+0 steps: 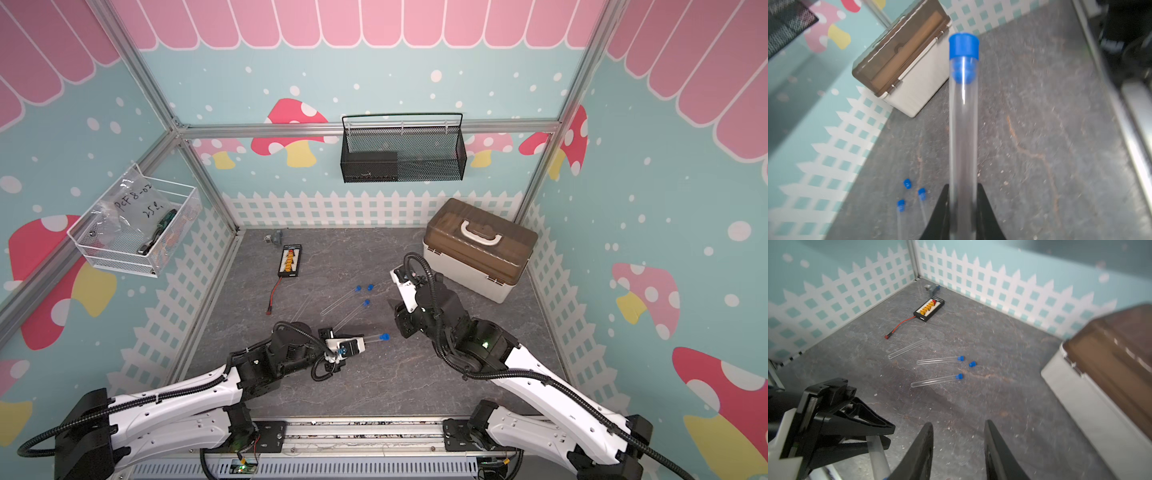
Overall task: Insert stoppers into test tubes
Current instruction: Insert the stopper into the test tube, then place the test tube at the center of the board.
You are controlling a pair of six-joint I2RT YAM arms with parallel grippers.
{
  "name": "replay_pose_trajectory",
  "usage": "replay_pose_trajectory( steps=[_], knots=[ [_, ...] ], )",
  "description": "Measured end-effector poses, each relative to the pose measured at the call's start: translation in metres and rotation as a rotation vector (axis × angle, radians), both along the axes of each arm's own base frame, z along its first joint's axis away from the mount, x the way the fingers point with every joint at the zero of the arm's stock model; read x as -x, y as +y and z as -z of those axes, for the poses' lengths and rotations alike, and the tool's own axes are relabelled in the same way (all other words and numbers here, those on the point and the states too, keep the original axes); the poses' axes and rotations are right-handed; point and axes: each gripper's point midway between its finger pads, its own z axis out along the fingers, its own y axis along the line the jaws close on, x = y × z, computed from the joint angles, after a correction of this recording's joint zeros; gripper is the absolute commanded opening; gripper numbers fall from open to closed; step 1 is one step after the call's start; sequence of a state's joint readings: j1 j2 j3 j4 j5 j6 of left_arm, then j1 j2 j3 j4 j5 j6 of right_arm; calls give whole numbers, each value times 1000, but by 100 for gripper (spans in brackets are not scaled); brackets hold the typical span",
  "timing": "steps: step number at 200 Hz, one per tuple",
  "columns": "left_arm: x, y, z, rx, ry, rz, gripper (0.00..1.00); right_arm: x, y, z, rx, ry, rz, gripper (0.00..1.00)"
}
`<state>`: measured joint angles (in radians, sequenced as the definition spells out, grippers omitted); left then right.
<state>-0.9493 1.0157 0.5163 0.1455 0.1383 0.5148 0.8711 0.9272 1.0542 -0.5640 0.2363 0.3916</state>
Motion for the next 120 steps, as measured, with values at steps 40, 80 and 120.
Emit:
replay_pose_trajectory(
  steps=[40, 80, 120],
  knots=[
    [4, -12, -24, 240, 247, -42, 0, 12, -21, 9, -173, 171, 143, 39],
    [6, -19, -20, 300, 375, -51, 0, 5, -36, 22, -182, 263, 226, 40],
    [4, -24, -8, 284, 464, -74, 0, -7, -53, 36, -164, 334, 296, 40]
  ],
)
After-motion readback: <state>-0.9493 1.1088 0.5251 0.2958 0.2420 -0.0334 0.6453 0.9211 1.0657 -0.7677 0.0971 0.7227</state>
